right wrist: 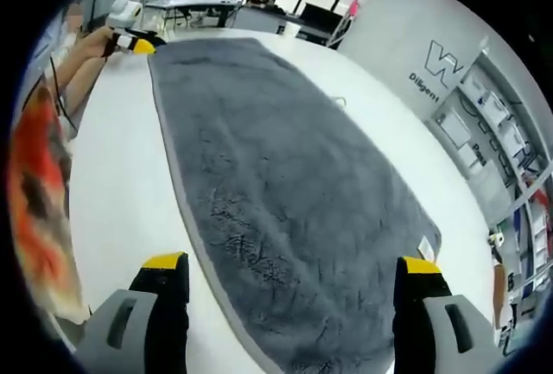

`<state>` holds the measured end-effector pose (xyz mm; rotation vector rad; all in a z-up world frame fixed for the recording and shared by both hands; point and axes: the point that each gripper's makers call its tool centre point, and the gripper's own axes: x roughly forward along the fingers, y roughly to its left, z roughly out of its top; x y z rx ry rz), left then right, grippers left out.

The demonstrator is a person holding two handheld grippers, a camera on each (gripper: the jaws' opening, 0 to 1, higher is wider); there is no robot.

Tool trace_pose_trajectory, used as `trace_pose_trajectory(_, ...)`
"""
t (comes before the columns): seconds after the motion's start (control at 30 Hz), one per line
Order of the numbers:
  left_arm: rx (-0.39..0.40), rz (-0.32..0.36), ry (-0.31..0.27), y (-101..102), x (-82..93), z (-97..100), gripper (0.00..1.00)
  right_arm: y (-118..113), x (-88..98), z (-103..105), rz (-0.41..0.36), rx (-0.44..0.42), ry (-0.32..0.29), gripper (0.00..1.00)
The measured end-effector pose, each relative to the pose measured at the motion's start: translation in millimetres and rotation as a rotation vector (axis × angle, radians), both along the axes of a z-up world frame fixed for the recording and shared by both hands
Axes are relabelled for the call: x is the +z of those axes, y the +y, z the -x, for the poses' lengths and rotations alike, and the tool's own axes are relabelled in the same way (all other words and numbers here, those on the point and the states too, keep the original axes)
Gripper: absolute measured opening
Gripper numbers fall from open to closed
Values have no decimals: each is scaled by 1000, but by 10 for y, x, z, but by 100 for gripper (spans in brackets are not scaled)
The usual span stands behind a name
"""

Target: Open the folded towel by lifting each exposed corner and separating the folded layers until the towel lies flat within the target outline without major curled edges

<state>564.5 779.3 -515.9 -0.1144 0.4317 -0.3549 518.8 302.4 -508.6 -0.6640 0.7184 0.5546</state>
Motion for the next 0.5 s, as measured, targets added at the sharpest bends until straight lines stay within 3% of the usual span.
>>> trace_pose_trajectory(0.37,-1,3,7,0,21,-10,93,-19,16,-2,-2,-6,-3,99)
trace_pose_trajectory(0.5,-14,10,-11,-31,110,-17,92,-41,42,8,-5,-11,-10,99)
